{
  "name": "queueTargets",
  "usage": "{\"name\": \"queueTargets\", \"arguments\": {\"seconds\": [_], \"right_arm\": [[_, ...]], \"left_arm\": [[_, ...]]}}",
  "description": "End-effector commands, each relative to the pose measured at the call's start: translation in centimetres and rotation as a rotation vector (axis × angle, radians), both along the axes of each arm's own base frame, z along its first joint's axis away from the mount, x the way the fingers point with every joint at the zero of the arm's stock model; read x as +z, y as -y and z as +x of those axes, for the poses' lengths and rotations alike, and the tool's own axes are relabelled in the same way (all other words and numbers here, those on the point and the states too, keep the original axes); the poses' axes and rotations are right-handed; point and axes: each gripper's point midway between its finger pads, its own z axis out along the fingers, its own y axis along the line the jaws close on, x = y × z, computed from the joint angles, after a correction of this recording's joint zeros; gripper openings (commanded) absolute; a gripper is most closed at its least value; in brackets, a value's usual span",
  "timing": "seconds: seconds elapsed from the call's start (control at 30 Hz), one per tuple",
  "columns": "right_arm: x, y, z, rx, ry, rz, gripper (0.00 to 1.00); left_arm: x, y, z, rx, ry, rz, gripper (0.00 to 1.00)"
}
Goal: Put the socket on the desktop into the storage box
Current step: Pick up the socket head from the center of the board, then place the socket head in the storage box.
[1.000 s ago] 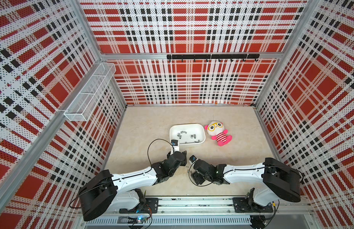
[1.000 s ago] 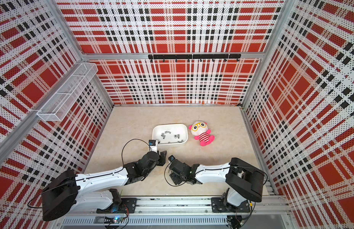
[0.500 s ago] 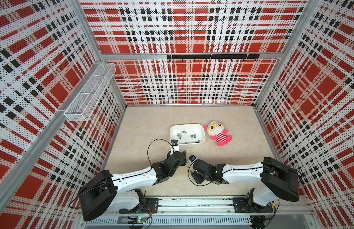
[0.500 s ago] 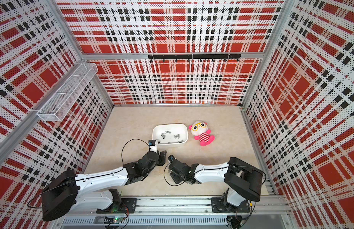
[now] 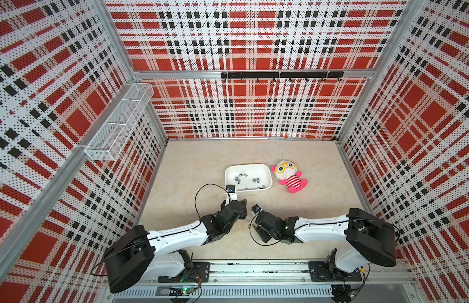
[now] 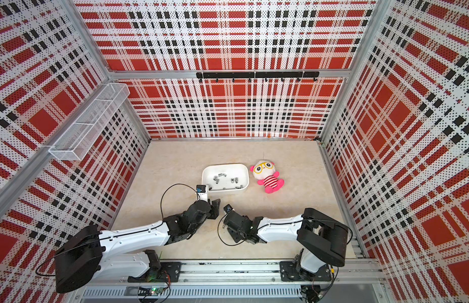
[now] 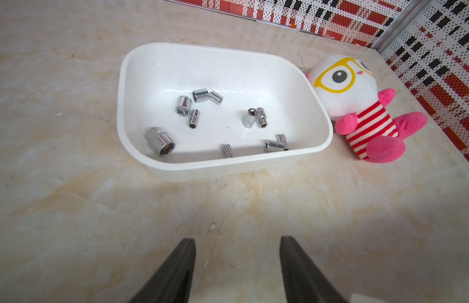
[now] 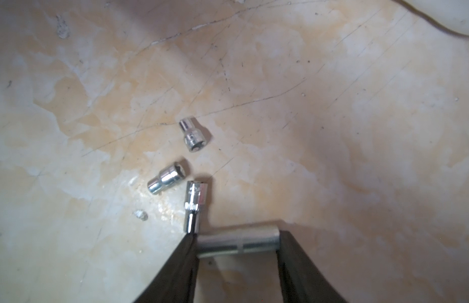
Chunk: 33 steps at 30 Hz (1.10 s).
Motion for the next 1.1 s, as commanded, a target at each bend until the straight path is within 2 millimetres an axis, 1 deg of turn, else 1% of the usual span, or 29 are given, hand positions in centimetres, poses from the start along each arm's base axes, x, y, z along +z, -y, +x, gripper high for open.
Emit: {"name": "queueTargets", "arguments": {"seconds": [0.0, 0.1, 0.2, 0.4, 0.5, 0.57, 0.7, 0.83, 1.0, 1.07], "right_arm": [[-0.3, 1.0, -0.1, -0.021, 0.007, -0.032, 0.49], [0.0, 1.4, 0.4, -0.047, 0.030, -0.041, 0.48], [0.4, 1.8, 0.7, -0.066, 0.053, -0.043, 0.44], [2.2, 2.9, 1.4, -0.115, 0.110, -0.017, 0.42], [3.9, 3.5, 2.3, -0.157, 0.143, 0.017, 0.40], [5.5, 3.6, 3.1, -0.177, 0.148, 0.068, 0.40], [9.2, 3.6, 5.7, -0.215, 0.145, 0.187, 0.42], [11.4, 3.3, 9.6, -0.259, 0.120, 0.251, 0.42], [12.0, 1.9, 15.6, -0.303, 0.104, 0.230, 0.42], [12.2, 1.2, 17.4, -0.305, 0.114, 0.221, 0.43]], "left_arm": [[1.4, 0.1, 0.4, 0.011, 0.025, -0.020, 0.57], [1.4, 0.1, 0.3, 0.011, 0.025, -0.020, 0.57], [1.5, 0.1, 0.3, 0.010, 0.027, -0.021, 0.56], [1.7, -0.1, 0.4, 0.015, 0.037, -0.021, 0.56], [1.8, 0.0, 0.3, 0.001, 0.039, -0.017, 0.56], [1.9, 0.4, 0.2, -0.026, 0.043, -0.013, 0.55], [2.0, 0.3, 0.1, -0.031, 0.053, -0.011, 0.55], [2.4, 0.2, 0.1, -0.033, 0.064, -0.020, 0.55], [3.1, -0.3, 0.0, -0.028, 0.091, -0.011, 0.53], [3.3, -0.3, 0.0, -0.030, 0.098, -0.016, 0.52]]}}
